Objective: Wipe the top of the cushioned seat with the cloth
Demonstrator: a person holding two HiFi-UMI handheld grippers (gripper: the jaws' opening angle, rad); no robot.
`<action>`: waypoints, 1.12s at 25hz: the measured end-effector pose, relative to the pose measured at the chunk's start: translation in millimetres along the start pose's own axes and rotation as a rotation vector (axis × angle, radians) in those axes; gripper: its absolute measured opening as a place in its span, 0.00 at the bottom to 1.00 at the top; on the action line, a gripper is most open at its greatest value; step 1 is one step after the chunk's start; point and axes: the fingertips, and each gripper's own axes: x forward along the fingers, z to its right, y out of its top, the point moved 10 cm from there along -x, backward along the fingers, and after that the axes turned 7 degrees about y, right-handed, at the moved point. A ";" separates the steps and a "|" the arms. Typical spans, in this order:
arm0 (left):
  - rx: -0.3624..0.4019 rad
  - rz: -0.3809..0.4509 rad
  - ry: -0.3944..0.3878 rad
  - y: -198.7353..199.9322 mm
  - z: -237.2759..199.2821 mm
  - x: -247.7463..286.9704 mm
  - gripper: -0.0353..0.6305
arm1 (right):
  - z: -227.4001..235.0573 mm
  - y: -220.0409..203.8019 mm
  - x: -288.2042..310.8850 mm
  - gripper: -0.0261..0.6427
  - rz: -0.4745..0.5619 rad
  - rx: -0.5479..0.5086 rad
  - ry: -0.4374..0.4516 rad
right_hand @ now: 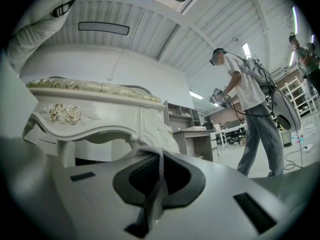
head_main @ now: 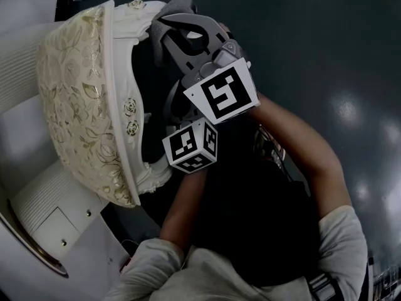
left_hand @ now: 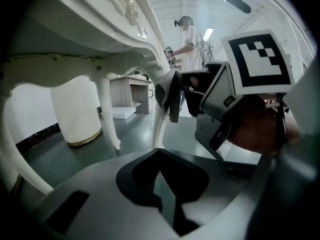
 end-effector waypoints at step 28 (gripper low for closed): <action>0.106 -0.076 0.089 -22.0 -2.3 44.3 0.07 | 10.2 -68.8 5.8 0.06 -0.080 0.137 0.011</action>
